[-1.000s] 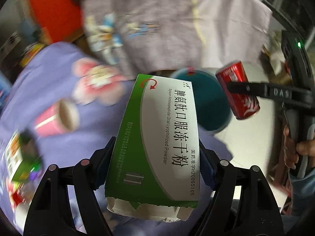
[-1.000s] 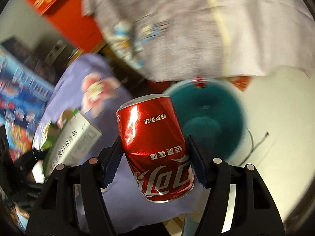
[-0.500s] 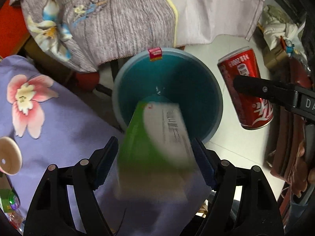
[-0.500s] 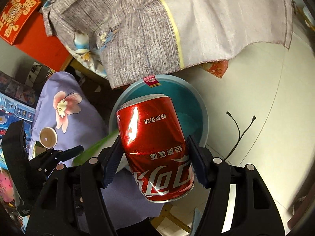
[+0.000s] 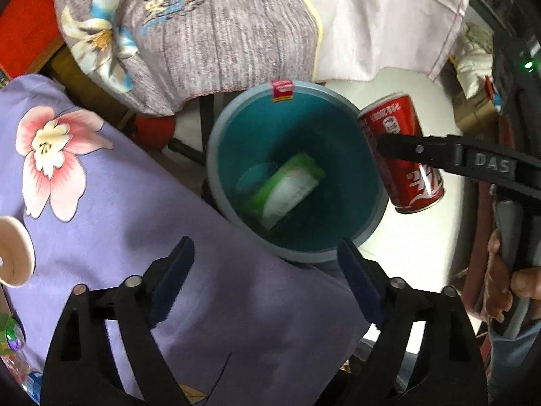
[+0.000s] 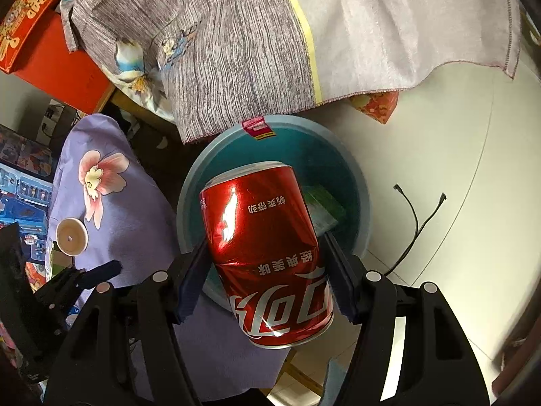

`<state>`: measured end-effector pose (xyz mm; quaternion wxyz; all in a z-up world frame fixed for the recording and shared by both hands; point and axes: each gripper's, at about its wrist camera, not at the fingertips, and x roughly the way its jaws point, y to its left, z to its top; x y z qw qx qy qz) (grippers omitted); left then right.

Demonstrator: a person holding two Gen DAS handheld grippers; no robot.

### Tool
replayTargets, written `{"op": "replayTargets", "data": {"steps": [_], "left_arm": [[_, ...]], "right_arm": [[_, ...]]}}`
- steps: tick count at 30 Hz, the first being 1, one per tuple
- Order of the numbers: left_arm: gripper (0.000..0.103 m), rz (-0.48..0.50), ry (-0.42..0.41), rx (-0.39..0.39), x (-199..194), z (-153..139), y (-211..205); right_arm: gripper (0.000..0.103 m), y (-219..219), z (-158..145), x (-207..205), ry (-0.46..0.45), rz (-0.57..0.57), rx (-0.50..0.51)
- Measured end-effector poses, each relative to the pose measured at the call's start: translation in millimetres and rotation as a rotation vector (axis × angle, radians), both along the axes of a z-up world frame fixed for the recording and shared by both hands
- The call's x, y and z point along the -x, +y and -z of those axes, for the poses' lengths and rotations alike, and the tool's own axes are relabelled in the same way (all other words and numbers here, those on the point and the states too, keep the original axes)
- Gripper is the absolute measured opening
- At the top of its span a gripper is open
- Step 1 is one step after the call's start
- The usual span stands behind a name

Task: Collect trash
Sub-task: 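Carry the can and box over the teal wastebasket and open both grippers, then move the left gripper back to the table and close on the Pocari Sweat bottle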

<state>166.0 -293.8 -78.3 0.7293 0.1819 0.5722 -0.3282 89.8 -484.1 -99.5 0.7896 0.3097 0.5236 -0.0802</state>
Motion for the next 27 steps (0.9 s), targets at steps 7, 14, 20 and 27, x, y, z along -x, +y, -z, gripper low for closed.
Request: {"op": "replayTargets", "data": {"steps": [7,14,20,27], "left_arm": [[0.093,-0.058,0.014,0.068,-2.6,-9.4,20.5],[0.094,-0.093,0.03,0.094,-0.5,-10.3,36.9],[0.094,-0.122,0.033,0.107,5.3,-11.5,56.3],[0.094,-0.181,0.014,0.123,8.4,-21.3,93.6]], "right_arm": [[0.072,9.4,12.4,-9.2,0.032,-0.02,-0.012],[0.076,16.8,10.4,-12.2,0.042,-0.019,-0.008],[0.079,27.2,7.3,-10.6,0.061,-0.033,0.004],[0.082,51.7,-3.1,-12.4,0.063,-0.078,0.018]]}}
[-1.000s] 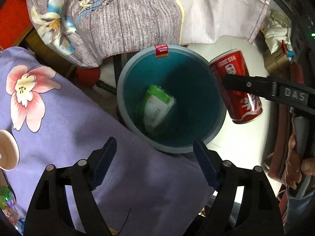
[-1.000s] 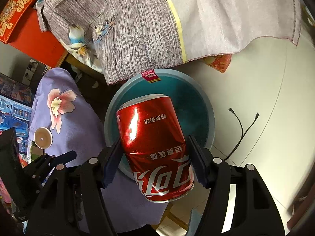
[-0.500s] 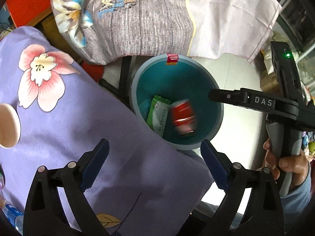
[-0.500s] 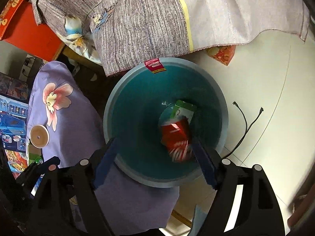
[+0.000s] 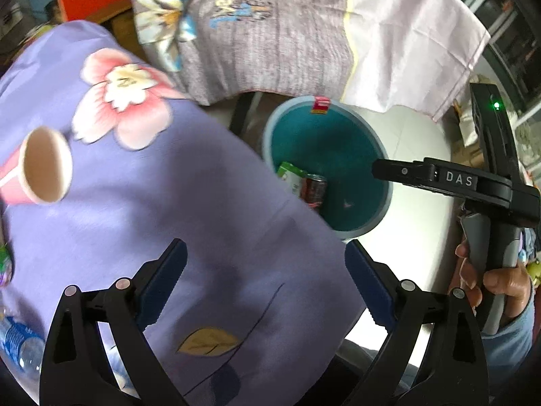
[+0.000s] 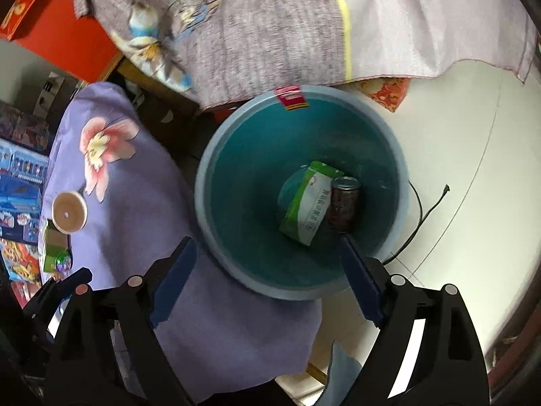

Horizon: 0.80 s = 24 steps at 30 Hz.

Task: Collect trash
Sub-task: 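Move the left gripper back to the table and close on the Pocari Sweat bottle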

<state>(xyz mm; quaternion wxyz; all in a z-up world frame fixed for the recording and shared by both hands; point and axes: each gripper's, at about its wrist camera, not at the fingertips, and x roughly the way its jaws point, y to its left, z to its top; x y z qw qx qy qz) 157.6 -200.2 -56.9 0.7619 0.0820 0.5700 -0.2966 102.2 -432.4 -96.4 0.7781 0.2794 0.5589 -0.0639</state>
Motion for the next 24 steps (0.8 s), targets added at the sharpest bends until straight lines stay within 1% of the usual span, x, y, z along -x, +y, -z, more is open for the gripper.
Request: {"op": "replayTargets", "data": {"steps": [5,12,18,24], "left_arm": [[0.094,-0.054,-0.017,-0.003,0.4,-9.8,35.4],[0.094,-0.144,-0.056,-0.011,0.1,-27.7,98.8],[0.095,-0.243,-0.066,-0.009,3.3,-33.6,163.4],[0.095,-0.338,-0.07,-0.026,5.5,-35.2,221.1]], "right_arm": [[0.082,36.4,-11.9,-6.2,-0.012,-0.077,0.015],[0.082,92.4,-29.9,-17.3,-0.031,-0.187,0.044],[0.082,148.6,-41.5,-26.1,-0.037,-0.282,0.068],[0.082,201.4,-42.9,-32.7,-0.021,-0.373,0.085]]}}
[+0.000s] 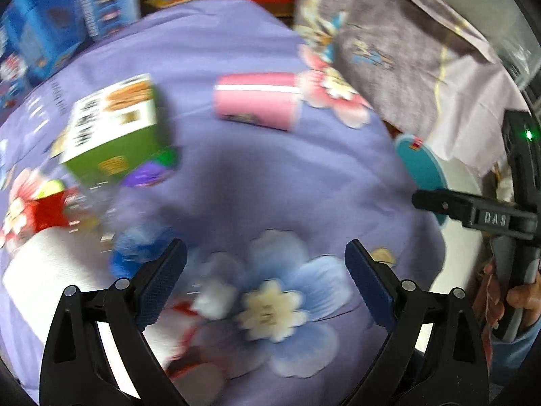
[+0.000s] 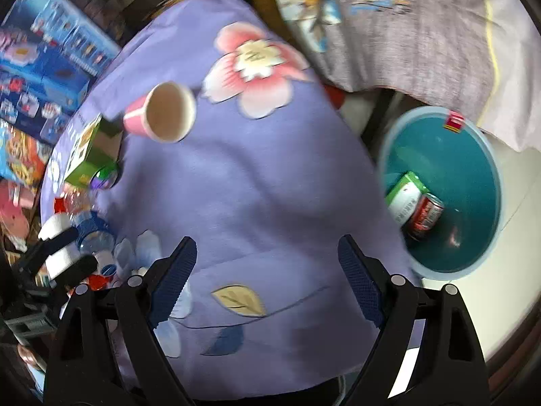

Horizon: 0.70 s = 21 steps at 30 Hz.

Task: Collect trash
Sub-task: 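Move the left gripper back to the table and close on the Pocari Sweat bottle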

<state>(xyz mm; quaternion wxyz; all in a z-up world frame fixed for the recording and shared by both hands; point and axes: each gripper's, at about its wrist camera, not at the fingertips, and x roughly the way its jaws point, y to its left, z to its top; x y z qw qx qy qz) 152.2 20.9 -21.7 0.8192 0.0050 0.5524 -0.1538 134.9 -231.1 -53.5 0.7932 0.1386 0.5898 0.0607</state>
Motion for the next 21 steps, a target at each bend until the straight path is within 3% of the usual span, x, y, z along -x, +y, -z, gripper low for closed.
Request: {"op": "replayTargets", "data": {"steps": [5,8,12,21], "left_arm": [[0.095,-0.081,-0.03,0.048,3.5,-13.8,49.5],[0.095,-0.126,0.008,0.081,-2.9,-6.8,66.7],[0.095,-0.185,0.064,0.074,-13.4,10.5,71.0],[0.094,-0.265,0.101,0.014,-27.4,36.5,81.0]], "right_arm": [[0.082,38.2,-5.3,-7.1,0.002,-0.064,0.014],[0.082,59.0,-14.0,-11.3,-0.014,-0.088,0.021],[0.082,64.7,-23.4,-11.0,-0.032,-0.071,0.03],[0.082,56.8,-17.9,-10.3,-0.013,-0.046,0.043]]}}
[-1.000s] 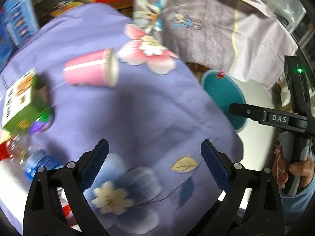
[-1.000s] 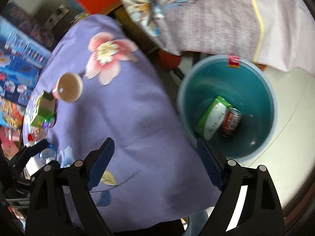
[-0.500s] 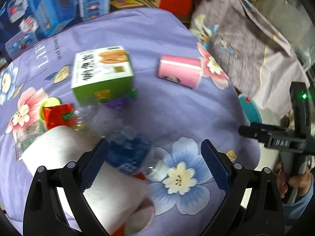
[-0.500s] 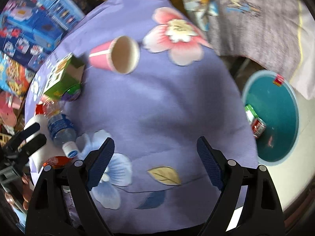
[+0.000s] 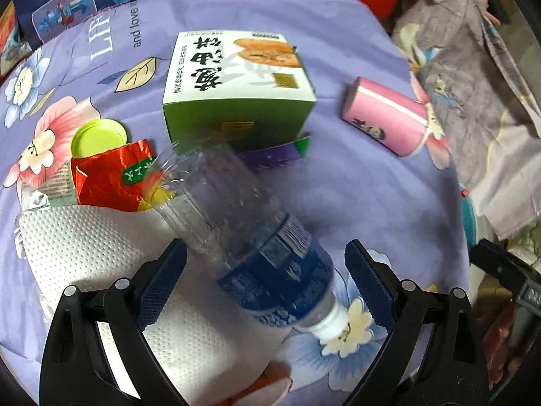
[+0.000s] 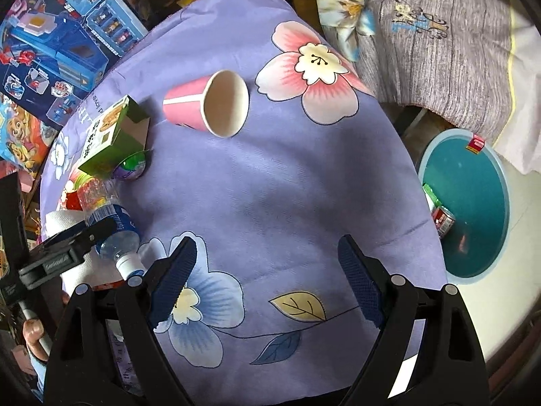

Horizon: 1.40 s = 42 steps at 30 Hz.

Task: Collect trash
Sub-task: 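Move the left gripper back to the table and close on the Pocari Sweat bottle, then grasp the green snack box with the right gripper while the left gripper holds the bottle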

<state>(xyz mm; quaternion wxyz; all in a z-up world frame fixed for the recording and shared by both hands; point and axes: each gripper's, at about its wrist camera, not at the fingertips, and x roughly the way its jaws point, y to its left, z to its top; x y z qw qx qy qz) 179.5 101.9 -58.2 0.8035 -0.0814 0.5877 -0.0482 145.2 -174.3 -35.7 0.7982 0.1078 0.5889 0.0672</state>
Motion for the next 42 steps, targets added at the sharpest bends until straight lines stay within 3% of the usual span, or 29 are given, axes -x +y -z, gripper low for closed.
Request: {"op": "replayTargets", "data": {"steps": [5,13,19,20,21,22,30,42], "left_arm": [[0.085,0.048,-0.005,-0.025,1.7,7.2,-11.8],[0.084,0.187,-0.016,-0.016,21.1,9.2,-35.2],[0.086,0.122,0.055,-0.005,12.1,23.9,-34.5],[0.084,0.125,0.06,-0.007,12.1,26.4,-36.9],[0.072,0.139,0.057,-0.005,13.6,27.8,-40.3],[0.072,0.146,0.054,-0.008,15.4,27.0,-43.1],[0.072,0.173,-0.034,0.029,26.7,-5.9,-33.4],[0.072,0.098,-0.174,0.03,11.5,-60.8,18.1]], "right_arm": [[0.082,-4.1,3.0,1.2,0.002,-0.006,-0.01],[0.082,-17.2,15.3,0.2,0.024,0.004,-0.035],[0.082,-20.3,20.4,-1.6,0.035,-0.006,-0.041],[0.082,-19.7,19.5,-2.0,0.032,-0.013,-0.037],[0.082,-19.1,18.8,-2.5,0.03,-0.017,-0.033],[0.082,-18.8,17.7,-3.2,0.028,-0.023,-0.027],[0.082,-4.7,9.1,-15.8,0.005,-0.066,-0.002],[0.082,49.5,-10.2,-43.6,-0.032,-0.169,0.041]]}}
